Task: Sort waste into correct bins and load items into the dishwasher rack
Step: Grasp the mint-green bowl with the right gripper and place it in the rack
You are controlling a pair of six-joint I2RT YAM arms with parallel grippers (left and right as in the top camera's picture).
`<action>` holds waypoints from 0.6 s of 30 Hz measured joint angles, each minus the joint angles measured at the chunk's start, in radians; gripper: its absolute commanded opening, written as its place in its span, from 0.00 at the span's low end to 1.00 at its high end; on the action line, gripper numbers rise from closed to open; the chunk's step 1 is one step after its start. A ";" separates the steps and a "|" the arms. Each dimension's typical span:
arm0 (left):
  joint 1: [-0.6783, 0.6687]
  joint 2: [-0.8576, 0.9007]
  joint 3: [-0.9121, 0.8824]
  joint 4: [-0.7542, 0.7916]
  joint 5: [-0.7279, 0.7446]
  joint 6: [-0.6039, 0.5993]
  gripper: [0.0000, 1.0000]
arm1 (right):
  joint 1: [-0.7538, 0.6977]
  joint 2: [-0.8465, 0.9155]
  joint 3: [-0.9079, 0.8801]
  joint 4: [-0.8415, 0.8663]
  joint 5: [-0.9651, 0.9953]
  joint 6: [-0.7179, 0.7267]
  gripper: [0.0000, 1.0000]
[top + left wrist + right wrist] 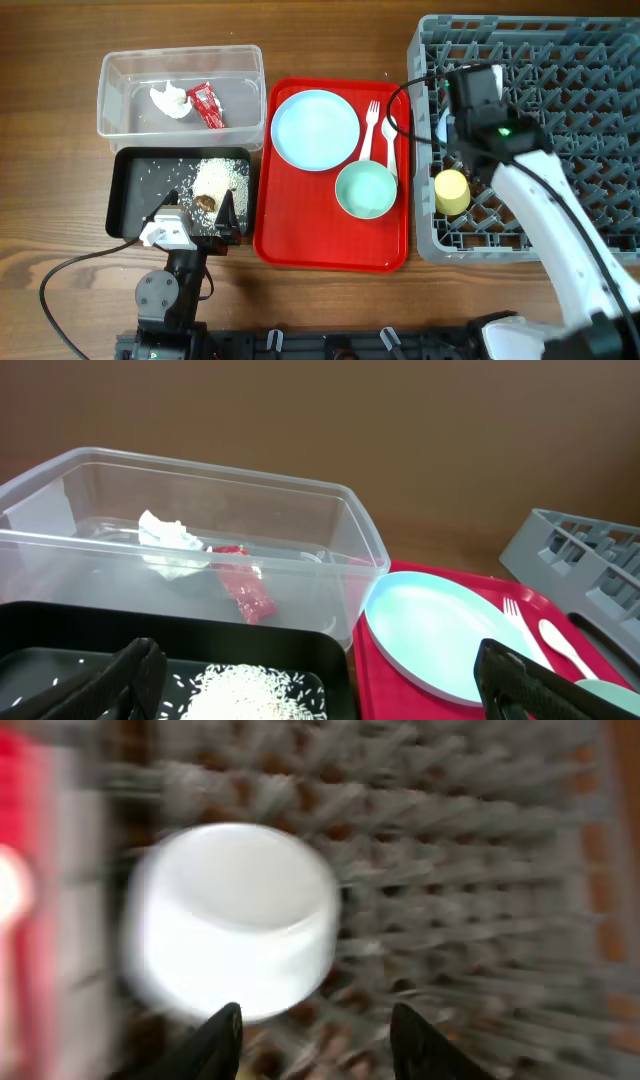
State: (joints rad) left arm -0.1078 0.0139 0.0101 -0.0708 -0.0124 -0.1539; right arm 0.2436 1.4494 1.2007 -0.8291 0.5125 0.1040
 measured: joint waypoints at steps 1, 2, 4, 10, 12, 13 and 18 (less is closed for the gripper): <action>0.000 0.000 0.000 0.000 0.000 0.000 1.00 | 0.000 -0.071 0.000 -0.013 -0.184 0.000 0.84; 0.000 0.000 0.000 0.000 0.000 0.000 1.00 | -0.002 -0.121 0.000 -0.016 -0.461 -0.008 0.83; 0.000 0.000 0.000 0.000 0.000 0.000 1.00 | 0.035 -0.131 0.000 -0.031 -0.769 -0.002 0.77; 0.000 0.000 0.000 0.000 0.000 0.000 1.00 | 0.245 0.100 -0.001 0.031 -0.544 0.199 0.63; 0.000 0.000 0.000 0.000 0.000 0.000 1.00 | 0.234 0.217 -0.001 0.115 -0.421 0.194 0.54; 0.000 0.000 0.000 0.000 0.000 0.000 1.00 | 0.219 0.277 -0.001 0.131 -0.390 0.172 0.47; 0.000 0.000 0.000 0.000 0.000 0.000 1.00 | 0.199 0.380 -0.001 0.125 -0.447 0.047 0.30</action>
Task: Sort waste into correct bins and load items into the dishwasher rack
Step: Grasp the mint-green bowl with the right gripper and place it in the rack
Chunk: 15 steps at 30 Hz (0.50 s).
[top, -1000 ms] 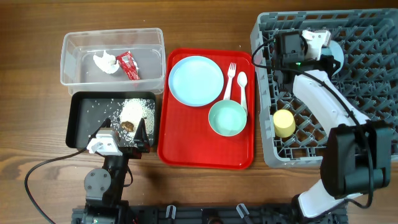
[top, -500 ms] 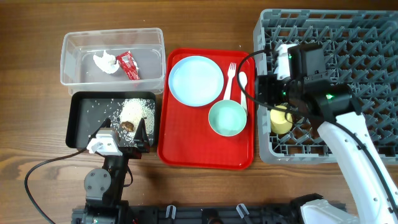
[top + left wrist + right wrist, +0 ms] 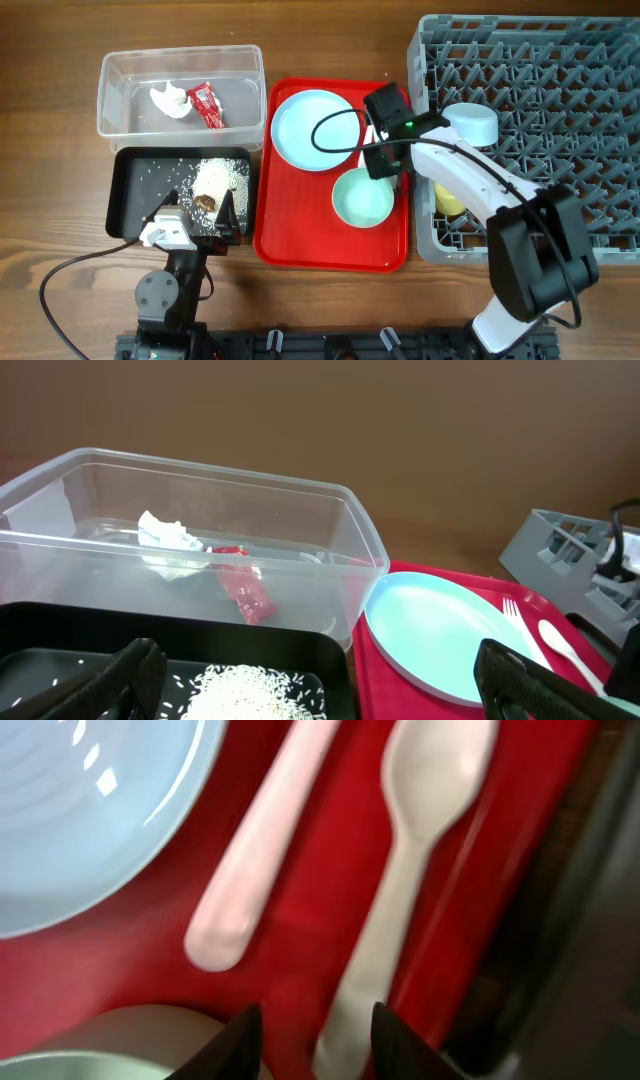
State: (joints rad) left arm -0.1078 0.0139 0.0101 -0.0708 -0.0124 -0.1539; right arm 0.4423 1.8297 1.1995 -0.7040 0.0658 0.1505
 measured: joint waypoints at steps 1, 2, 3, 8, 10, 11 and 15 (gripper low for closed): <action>0.000 0.000 0.000 0.000 0.000 0.000 1.00 | 0.000 0.001 0.000 -0.002 -0.022 -0.014 0.30; 0.000 0.000 0.000 0.000 0.000 0.000 1.00 | 0.000 0.001 0.000 -0.002 -0.040 -0.022 0.31; 0.000 0.000 0.000 0.000 0.000 0.000 1.00 | 0.000 0.001 0.000 -0.006 -0.051 -0.025 0.31; 0.000 0.000 0.000 0.000 0.000 0.000 1.00 | 0.000 -0.018 0.000 -0.028 -0.085 -0.026 0.38; 0.000 0.000 0.000 0.000 0.000 0.000 1.00 | 0.000 -0.104 -0.003 -0.051 -0.105 -0.032 0.42; 0.000 0.000 0.000 0.000 0.000 0.000 1.00 | 0.000 -0.158 -0.002 -0.057 -0.114 -0.034 0.43; 0.000 0.000 0.000 0.000 0.000 0.000 1.00 | 0.000 -0.250 -0.011 -0.077 -0.140 -0.060 0.44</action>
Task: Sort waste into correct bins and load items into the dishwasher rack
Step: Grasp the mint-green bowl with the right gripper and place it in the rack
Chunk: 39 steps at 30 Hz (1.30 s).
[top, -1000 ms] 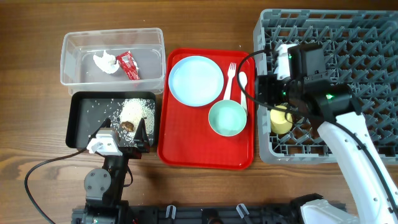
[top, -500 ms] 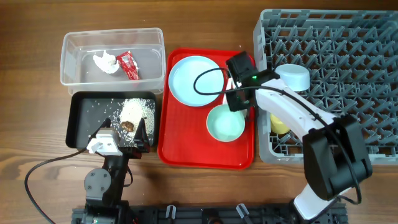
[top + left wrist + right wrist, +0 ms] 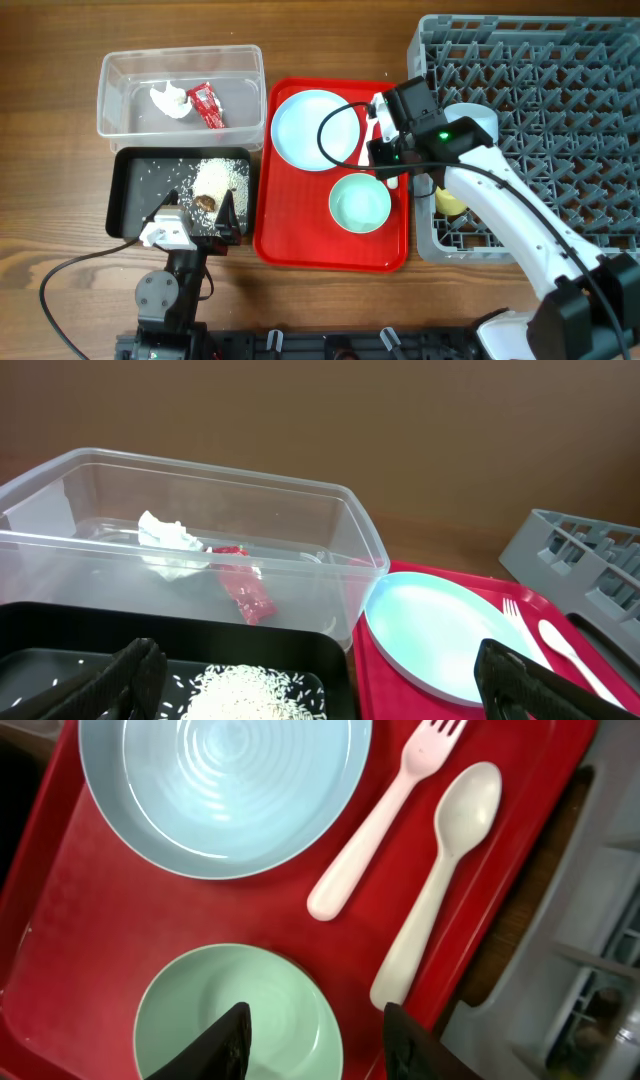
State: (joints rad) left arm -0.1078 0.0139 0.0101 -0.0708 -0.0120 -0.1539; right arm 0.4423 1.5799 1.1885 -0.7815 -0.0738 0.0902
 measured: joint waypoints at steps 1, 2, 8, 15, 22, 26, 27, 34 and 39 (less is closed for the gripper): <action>0.000 0.000 0.000 0.000 0.000 0.000 1.00 | 0.000 0.019 -0.018 0.003 -0.010 -0.009 0.44; 0.000 0.000 0.000 0.000 0.000 0.000 1.00 | 0.000 0.040 -0.039 0.012 -0.020 -0.014 0.44; 0.000 0.000 0.000 0.000 0.000 0.000 1.00 | 0.000 0.160 -0.087 0.036 -0.052 -0.033 0.27; 0.000 0.000 0.000 0.000 0.000 0.000 1.00 | 0.000 0.188 -0.108 0.054 -0.039 0.019 0.04; 0.000 0.000 0.000 0.000 0.000 0.000 1.00 | 0.002 -0.241 -0.117 0.064 0.144 0.097 0.04; 0.000 0.000 0.000 0.000 0.000 0.000 1.00 | -0.013 -0.550 -0.107 0.089 0.760 0.173 0.04; 0.000 0.000 0.000 0.000 0.000 0.000 1.00 | -0.026 -0.551 -0.107 0.089 0.834 0.175 0.04; 0.000 0.000 0.000 0.000 0.000 0.000 1.00 | -0.385 -0.333 -0.107 0.188 1.229 0.186 0.04; 0.000 0.000 0.000 0.000 0.000 0.000 1.00 | -0.536 -0.130 -0.107 0.266 1.246 0.151 0.04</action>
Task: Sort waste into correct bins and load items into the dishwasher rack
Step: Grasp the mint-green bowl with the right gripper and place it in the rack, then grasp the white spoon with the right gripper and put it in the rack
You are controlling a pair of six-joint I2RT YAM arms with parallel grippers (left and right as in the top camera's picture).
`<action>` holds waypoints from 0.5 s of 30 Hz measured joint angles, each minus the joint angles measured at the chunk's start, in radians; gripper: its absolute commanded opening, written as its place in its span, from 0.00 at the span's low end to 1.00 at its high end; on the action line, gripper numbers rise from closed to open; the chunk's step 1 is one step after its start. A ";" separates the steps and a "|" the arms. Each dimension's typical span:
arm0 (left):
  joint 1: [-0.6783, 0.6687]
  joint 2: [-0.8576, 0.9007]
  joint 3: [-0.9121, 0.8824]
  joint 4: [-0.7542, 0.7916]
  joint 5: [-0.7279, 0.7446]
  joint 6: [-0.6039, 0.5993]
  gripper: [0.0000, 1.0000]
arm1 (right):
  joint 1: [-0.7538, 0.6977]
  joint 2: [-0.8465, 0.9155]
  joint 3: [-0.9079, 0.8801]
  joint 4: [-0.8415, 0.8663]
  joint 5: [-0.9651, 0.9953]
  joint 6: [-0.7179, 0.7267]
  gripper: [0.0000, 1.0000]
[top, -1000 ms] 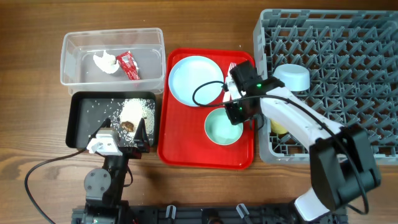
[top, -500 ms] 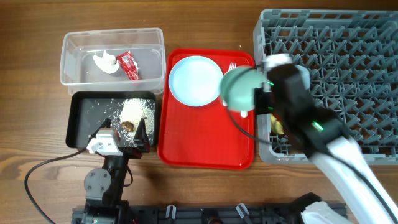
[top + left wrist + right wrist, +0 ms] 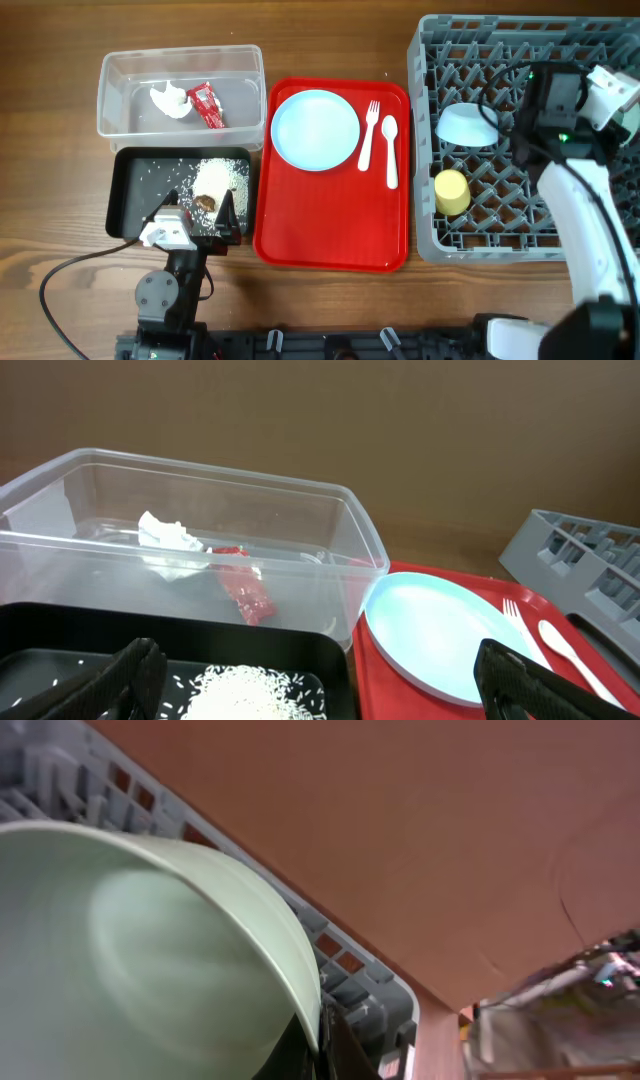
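Observation:
The pale green bowl (image 3: 150, 950) fills the right wrist view, and my right gripper (image 3: 322, 1045) is shut on its rim. Overhead, the right gripper (image 3: 592, 95) holds the bowl (image 3: 612, 92) tilted above the right part of the grey dishwasher rack (image 3: 530, 60). In the rack sit a white bowl (image 3: 468, 123) and a yellow cup (image 3: 452, 190). On the red tray (image 3: 330, 230) lie a light blue plate (image 3: 316, 130), a pink fork (image 3: 366, 135) and a white spoon (image 3: 389, 150). My left gripper (image 3: 320, 672) stands open at the front edge of the black tray (image 3: 135, 190).
The black tray holds rice (image 3: 220, 175) and a brown scrap (image 3: 205, 202). Behind it a clear bin (image 3: 120, 90) contains a crumpled tissue (image 3: 170, 98) and a red wrapper (image 3: 207, 105). The rack's corner (image 3: 375, 995) lies just beyond the held bowl.
The right gripper was open above the green bowl on the red tray. Now it is shut on the bowl's rim, over the rack's right side. The left arm has not moved.
The right gripper was first over the rack beside the white bowl, then low over the fork and spoon on the tray, then open above the green bowl. Now the bowl is off the tray and held over the rack. The left gripper stayed open by the black tray.

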State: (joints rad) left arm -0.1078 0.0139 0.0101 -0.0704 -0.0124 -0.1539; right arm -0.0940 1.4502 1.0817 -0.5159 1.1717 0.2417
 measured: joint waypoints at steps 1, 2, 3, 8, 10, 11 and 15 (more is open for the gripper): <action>0.000 0.000 0.000 0.000 0.000 0.000 1.00 | -0.022 0.050 0.000 0.020 -0.001 -0.032 0.04; 0.000 0.000 0.000 0.000 0.000 0.000 1.00 | -0.028 0.072 0.000 0.034 0.000 -0.049 0.04; 0.000 0.000 0.000 0.000 0.000 0.000 1.00 | -0.029 0.101 0.000 0.077 0.002 -0.088 0.04; 0.000 0.000 0.000 0.000 0.000 0.000 1.00 | -0.054 0.160 -0.002 0.273 0.027 -0.312 0.04; 0.000 0.000 0.000 0.000 0.000 0.000 1.00 | -0.075 0.179 -0.002 0.293 0.031 -0.357 0.04; 0.000 0.000 0.000 0.000 0.000 0.000 1.00 | -0.083 0.194 -0.002 0.298 0.033 -0.372 0.04; 0.000 0.000 0.000 0.000 0.000 0.000 1.00 | -0.085 0.265 -0.002 0.323 0.042 -0.423 0.04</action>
State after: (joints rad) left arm -0.1078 0.0139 0.0101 -0.0708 -0.0124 -0.1539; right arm -0.1795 1.7149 1.0794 -0.1925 1.2133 -0.1818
